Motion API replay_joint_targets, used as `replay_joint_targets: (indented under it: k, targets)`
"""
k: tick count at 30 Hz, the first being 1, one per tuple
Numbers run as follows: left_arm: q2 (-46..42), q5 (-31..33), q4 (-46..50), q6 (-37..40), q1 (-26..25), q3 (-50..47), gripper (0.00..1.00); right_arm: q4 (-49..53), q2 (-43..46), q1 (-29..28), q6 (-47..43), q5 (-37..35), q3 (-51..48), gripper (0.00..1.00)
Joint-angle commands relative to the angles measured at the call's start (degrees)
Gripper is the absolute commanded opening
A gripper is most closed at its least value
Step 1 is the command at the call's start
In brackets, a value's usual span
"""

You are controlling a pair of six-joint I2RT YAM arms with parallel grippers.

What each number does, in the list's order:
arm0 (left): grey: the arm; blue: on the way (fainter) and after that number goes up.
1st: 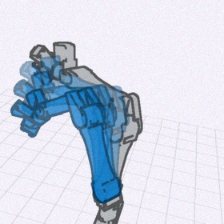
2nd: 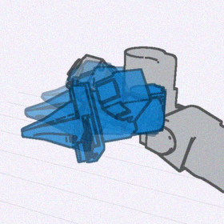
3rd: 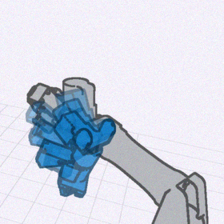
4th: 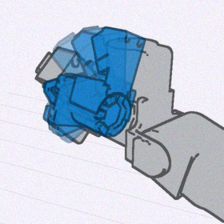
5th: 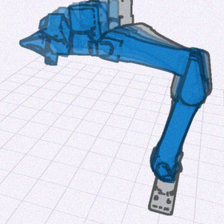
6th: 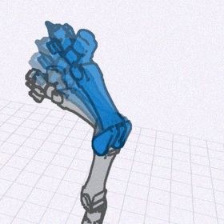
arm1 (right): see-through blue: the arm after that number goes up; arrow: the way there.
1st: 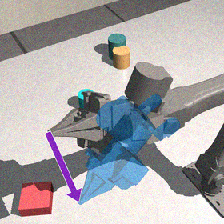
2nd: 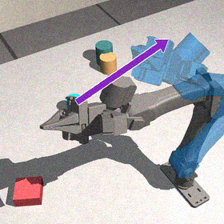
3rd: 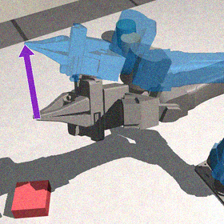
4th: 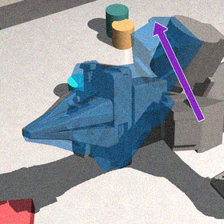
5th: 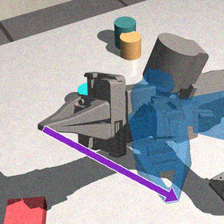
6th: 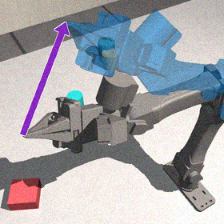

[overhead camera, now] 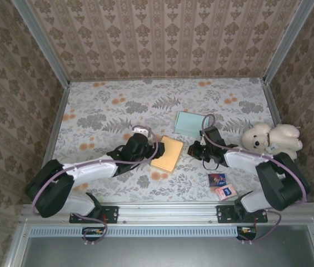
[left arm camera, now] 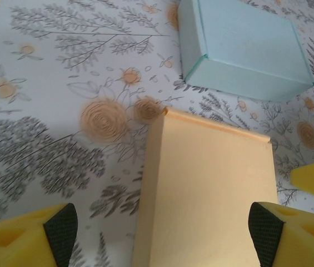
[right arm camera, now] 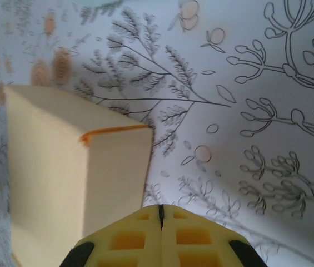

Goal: Fold the paper box

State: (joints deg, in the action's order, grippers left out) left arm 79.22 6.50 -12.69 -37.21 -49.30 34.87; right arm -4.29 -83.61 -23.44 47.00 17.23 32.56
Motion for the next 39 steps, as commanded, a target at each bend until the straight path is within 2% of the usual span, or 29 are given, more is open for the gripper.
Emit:
replay_joint_targets:
  k: [1, 8, 14, 25, 31, 35, 39]
  targets:
    - [4.13, -3.19, -4.2, 2.47, 0.49, 3.66, 0.83, -5.2, -4.32, 0.64, -0.29, 4.74, 1.93, 0.0]
    - [12.81, -5.61, -5.82, 3.01, 0.78, 8.23, 0.79, -11.44, -12.03, 1.73, 1.22, 8.81, 3.08, 0.0]
    - [17.61, -9.88, -6.9, 1.86, 0.61, 10.97, 0.74, -12.16, -13.77, 2.26, 1.48, 8.76, 3.17, 0.0]
    - [20.18, -14.83, -6.1, 0.69, -6.09, 17.0, 0.72, -17.89, -15.49, 1.84, 3.66, 10.85, 1.99, 0.0]
    - [22.54, -18.11, -8.81, -2.42, -7.04, 18.39, 0.71, -19.28, -15.41, 1.63, 4.29, 10.33, 1.55, 0.0]
    - [22.08, -15.97, -4.74, -3.0, -5.08, 19.18, 0.71, -20.09, -13.16, 1.61, 4.94, 9.97, 0.12, 0.0]
    - [18.75, -13.63, -1.13, -3.86, 0.39, 17.84, 0.72, -17.26, -7.02, 1.42, 4.23, 7.48, -1.55, 0.0]
